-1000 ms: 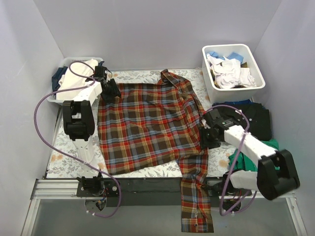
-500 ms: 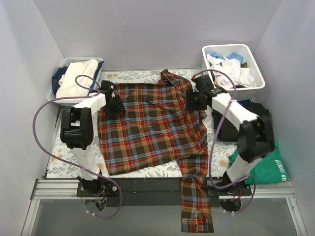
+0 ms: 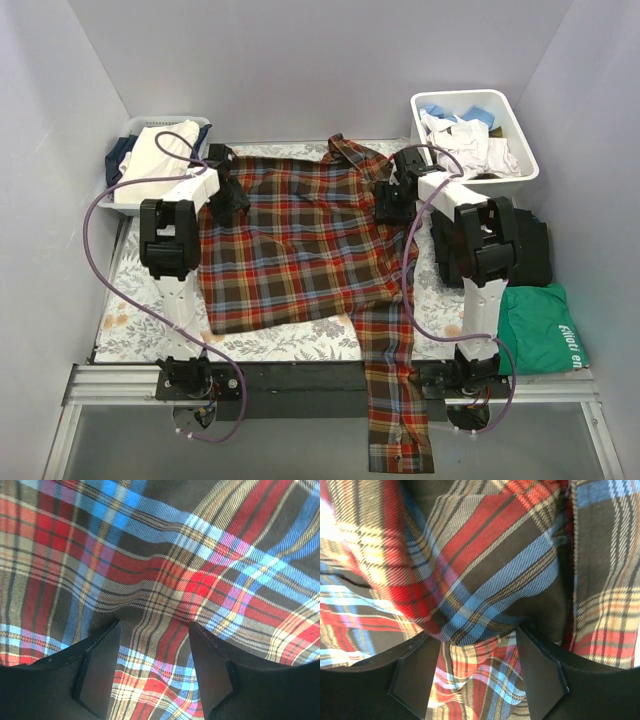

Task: Fold and stack the long sleeve shirts
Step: Flatten the shirt out

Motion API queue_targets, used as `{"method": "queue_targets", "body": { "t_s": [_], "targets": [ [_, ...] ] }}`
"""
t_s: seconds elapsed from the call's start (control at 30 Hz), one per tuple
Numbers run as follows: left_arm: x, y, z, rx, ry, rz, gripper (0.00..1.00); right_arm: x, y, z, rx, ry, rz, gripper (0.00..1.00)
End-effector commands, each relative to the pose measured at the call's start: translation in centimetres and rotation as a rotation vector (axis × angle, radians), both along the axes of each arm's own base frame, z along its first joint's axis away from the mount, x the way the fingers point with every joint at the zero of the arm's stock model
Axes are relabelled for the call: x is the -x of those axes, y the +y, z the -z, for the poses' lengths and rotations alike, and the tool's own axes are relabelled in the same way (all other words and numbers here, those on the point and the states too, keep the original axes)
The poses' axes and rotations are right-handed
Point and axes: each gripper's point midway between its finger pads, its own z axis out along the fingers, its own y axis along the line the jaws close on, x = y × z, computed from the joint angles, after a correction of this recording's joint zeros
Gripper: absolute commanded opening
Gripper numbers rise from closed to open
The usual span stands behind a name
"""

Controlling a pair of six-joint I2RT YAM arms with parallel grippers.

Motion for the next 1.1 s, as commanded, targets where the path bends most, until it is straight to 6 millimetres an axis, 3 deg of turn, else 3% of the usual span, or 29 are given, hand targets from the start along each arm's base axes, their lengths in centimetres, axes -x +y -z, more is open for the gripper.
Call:
{"method": "queue_targets", "body": {
  "t_s": [0.0, 0.03, 0.07, 0.13, 0.17, 0.23, 0.27, 0.33, 0.37, 0.43, 0.47, 0.5, 0.57, 0.6, 0.67, 0.7, 0.73, 0.77, 0.83, 0.9, 0.93, 1.07],
  "targets": [
    [-2.2, 2.9, 2.2, -0.05, 0.027, -0.064, 0.56, -3.0, -0.6, 0.4, -0.005, -0.011, 0.03, 0.7],
    [-3.9, 2.8, 1.9, -0.035, -0.003, -0.071, 0.56, -4.1, -0.4, -0.4, -0.012, -0.039, 0.034, 0.7],
    [-4.6, 2.7, 2.0, -0.027, -0.016, -0.065, 0.56, -4.6, -0.5, 0.1, -0.008, -0.034, 0.04, 0.69],
    [-6.4, 2.6, 1.9, -0.019, -0.061, -0.045, 0.56, -6.1, -0.7, -1.0, -0.004, -0.076, 0.059, 0.69],
    [-8.0, 2.3, 0.5, -0.003, -0.111, -0.035, 0.57, -6.7, -0.9, -1.5, -0.008, -0.091, 0.065, 0.69],
    [-9.1, 2.0, -0.7, 0.011, -0.139, -0.021, 0.57, -7.5, -0.8, -3.0, -0.022, -0.129, 0.068, 0.69],
    [-10.3, 1.7, -2.9, 0.026, -0.189, -0.014, 0.58, -8.1, -0.7, -5.3, -0.037, -0.179, 0.062, 0.69],
    [-10.4, 1.5, -5.3, 0.038, -0.225, 0.001, 0.59, -8.4, -0.3, -8.3, -0.064, -0.238, 0.05, 0.69],
    [-10.3, 1.4, -8.4, 0.04, -0.279, 0.007, 0.6, -8.2, -0.3, -11.2, -0.082, -0.293, 0.046, 0.7],
    [-8.7, 1.6, -9.1, 0.032, -0.27, 0.015, 0.64, -7.5, 0.0, -13.6, -0.108, -0.333, 0.033, 0.71],
    [-7.9, 1.6, -10.1, 0.029, -0.281, 0.015, 0.65, -6.7, -0.1, -16.0, -0.125, -0.376, 0.028, 0.71],
    [-5.6, 1.8, -10.4, 0.025, -0.258, 0.015, 0.66, -5.6, -0.4, -15.1, -0.12, -0.349, 0.028, 0.72],
    [-2.8, 1.8, -10.4, 0.028, -0.231, 0.006, 0.67, -3.3, -0.9, -16.2, -0.124, -0.353, 0.025, 0.72],
    [0.0, 1.8, -10.4, 0.036, -0.207, -0.004, 0.67, -1.4, -1.3, -13.9, -0.108, -0.293, 0.021, 0.73],
    [3.2, 1.8, -9.6, 0.044, -0.171, -0.026, 0.68, 1.5, -1.9, -13.5, -0.106, -0.272, 0.014, 0.73],
    [4.4, 2.0, -9.7, 0.043, -0.177, -0.036, 0.68, 2.7, -2.1, -12.7, -0.1, -0.248, 0.012, 0.72],
    [7.3, 2.0, -8.8, 0.049, -0.144, -0.047, 0.68, 4.9, -2.8, -10.1, -0.077, -0.177, 0.016, 0.72],
    [8.3, 2.0, -8.9, 0.051, -0.143, -0.049, 0.68, 6.1, -3.1, -10.5, -0.079, -0.182, 0.017, 0.72],
    [11.6, 2.2, -8.3, 0.054, -0.114, -0.067, 0.69, 8.9, -3.7, -8.3, -0.071, -0.12, 0.019, 0.72],
    [13.7, 2.4, -7.8, 0.059, -0.078, -0.086, 0.69, 10.5, -3.7, -8.3, -0.085, -0.119, 0.01, 0.72],
    [14.5, 2.4, -8.1, 0.061, -0.082, -0.098, 0.7, 11.5, -3.8, -7.4, -0.088, -0.088, 0.005, 0.72],
    [18.8, 2.9, -5.1, 0.056, 0.045, -0.16, 0.69, 13.4, -3.2, -6.1, -0.129, -0.036, -0.03, 0.72]
  ]
}}
